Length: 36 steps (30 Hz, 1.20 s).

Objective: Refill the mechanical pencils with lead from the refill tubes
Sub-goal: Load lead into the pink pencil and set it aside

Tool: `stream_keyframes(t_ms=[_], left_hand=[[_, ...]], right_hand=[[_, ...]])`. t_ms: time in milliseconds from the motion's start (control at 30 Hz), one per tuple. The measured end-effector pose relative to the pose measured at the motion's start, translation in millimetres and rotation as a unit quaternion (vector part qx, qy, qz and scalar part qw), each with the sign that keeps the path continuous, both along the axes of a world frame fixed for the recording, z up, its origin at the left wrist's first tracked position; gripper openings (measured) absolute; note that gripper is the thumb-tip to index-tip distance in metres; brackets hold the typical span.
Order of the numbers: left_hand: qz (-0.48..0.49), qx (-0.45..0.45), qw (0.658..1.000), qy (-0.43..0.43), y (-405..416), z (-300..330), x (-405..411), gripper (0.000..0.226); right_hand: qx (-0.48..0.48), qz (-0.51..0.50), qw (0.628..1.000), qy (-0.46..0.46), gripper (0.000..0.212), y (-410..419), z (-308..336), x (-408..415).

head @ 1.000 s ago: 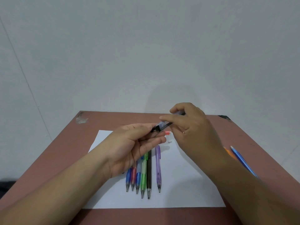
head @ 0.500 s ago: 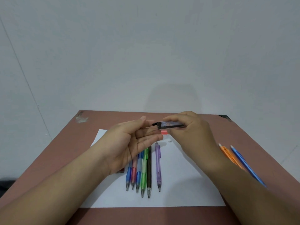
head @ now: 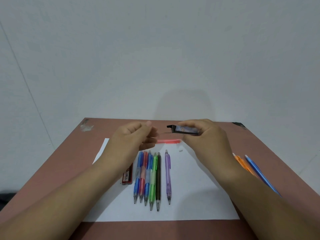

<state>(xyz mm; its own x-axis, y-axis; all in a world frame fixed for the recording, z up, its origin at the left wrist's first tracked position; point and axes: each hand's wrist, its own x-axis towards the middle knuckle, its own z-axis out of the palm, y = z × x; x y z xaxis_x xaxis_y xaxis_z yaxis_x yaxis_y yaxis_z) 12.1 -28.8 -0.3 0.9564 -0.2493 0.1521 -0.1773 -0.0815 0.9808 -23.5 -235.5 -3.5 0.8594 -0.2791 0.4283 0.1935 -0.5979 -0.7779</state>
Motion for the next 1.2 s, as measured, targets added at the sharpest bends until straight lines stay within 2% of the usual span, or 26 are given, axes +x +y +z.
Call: stream_keyframes(t_ms=[167, 333, 633, 833, 933, 1000, 1200], left_hand=[[0.027, 0.101, 0.99, -0.096, 0.4, 0.9, -4.4, 0.004], [0.047, 0.16, 0.978, -0.127, -0.5, 0.4, -5.0, 0.006], [0.067, 0.163, 0.967, -0.185, 2.2, -0.1, -3.6, 0.011], [0.107, 0.164, 0.947, -0.254, 12.3, 4.5, 3.9, 0.011], [0.128, 0.13, 0.951, -0.249, 15.7, 5.2, 7.5, 0.011], [0.117, 0.098, 0.959, -0.241, 16.6, 4.8, 7.2, 0.009], [0.045, 0.111, 0.95, -0.287, 10.9, 3.7, 0.5, 0.015]], right_hand=[[0.014, -0.001, 1.0, -0.002, 0.037, 0.5, 1.0, -1.1], [0.012, 0.0, 1.0, 0.001, 0.037, 1.6, 2.5, -2.7], [0.027, -0.012, 1.0, 0.002, 0.029, -2.1, -0.4, -0.4], [0.04, -0.021, 0.999, 0.008, 0.026, -6.7, 0.1, 0.2], [0.056, -0.024, 0.998, 0.014, 0.026, -7.4, 0.0, 0.5], [0.071, -0.024, 0.997, 0.018, 0.025, -6.5, 1.0, -0.2], [0.062, -0.01, 0.998, 0.021, 0.029, 0.8, 4.4, -4.6]])
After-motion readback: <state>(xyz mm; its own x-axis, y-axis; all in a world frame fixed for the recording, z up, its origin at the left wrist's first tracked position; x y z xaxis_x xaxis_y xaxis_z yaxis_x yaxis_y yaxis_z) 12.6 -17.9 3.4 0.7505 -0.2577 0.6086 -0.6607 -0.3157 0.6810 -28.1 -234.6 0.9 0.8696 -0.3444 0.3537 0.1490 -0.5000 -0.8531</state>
